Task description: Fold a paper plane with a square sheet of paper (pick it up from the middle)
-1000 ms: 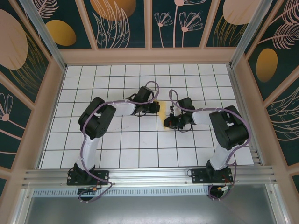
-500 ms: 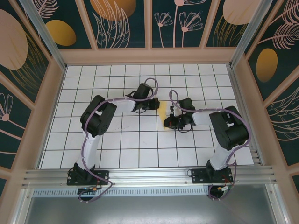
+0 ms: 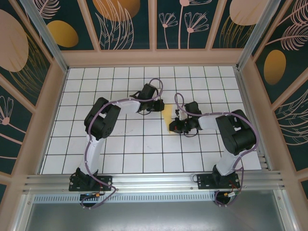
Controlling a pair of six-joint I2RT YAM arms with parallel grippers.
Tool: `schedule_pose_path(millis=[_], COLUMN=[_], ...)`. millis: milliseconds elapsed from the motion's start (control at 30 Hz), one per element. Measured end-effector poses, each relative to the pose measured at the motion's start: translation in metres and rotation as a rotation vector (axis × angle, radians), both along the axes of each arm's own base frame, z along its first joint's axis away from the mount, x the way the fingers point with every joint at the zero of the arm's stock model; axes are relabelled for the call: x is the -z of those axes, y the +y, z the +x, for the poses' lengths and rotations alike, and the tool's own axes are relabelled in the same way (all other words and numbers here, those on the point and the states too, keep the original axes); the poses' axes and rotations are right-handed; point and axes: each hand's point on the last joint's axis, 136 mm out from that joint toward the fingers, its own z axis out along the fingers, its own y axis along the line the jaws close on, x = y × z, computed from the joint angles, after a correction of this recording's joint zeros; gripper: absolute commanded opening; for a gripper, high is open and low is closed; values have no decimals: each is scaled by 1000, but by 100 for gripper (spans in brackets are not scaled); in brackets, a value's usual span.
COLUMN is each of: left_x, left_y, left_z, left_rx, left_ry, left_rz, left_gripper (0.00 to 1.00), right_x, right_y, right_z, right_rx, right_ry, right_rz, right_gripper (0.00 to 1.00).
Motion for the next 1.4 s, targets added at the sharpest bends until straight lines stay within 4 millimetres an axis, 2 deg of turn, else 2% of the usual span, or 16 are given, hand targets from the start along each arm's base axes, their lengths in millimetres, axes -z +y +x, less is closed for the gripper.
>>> schedule_pose_path(millis=[267, 467, 567, 700, 800, 867, 967, 1067, 1133, 1233, 1333, 1400], left_x=[0, -1, -1, -3, -5, -10, -26, -51, -66, -78, -77, -71], left_y=[2, 11, 21, 44, 59, 65, 72, 79, 84, 92, 96, 97], left_z=[7, 24, 40, 63, 72, 72, 60, 45, 37, 27, 17, 10], left_rx=[-10, -42, -77, -145, -185, -201, -228, -266, -297, -338, -364, -376], left_ry=[16, -1, -32, -68, -80, -86, -88, -98, -104, -99, -72, -48], left_rz=[-7, -6, 16, 60, 84, 90, 80, 46, 18, -7, -16, -8], left_gripper=[9, 9, 9, 10, 12, 14, 20, 27, 31, 36, 40, 42], right_x=[0, 0, 0, 0, -1, -2, -5, -9, -19, -51, -89, -107], right_y=[0, 0, 0, 0, 0, 0, 0, -1, 0, 3, 3, -3], right_z=[0, 0, 0, 0, 0, 1, 0, 1, 7, 27, 47, 59], right_rx=[0, 0, 0, 1, 1, 1, 3, 14, 28, 52, 83, 120], right_ry=[-9, -9, -9, -10, -11, -15, -5, 9, -2, -97, -224, -298], right_rz=[3, 3, 4, 4, 4, 6, 1, -19, -24, -11, -1, -18], right_gripper=[0, 0, 0, 0, 0, 0, 0, 10, 20, 30, 36, 41])
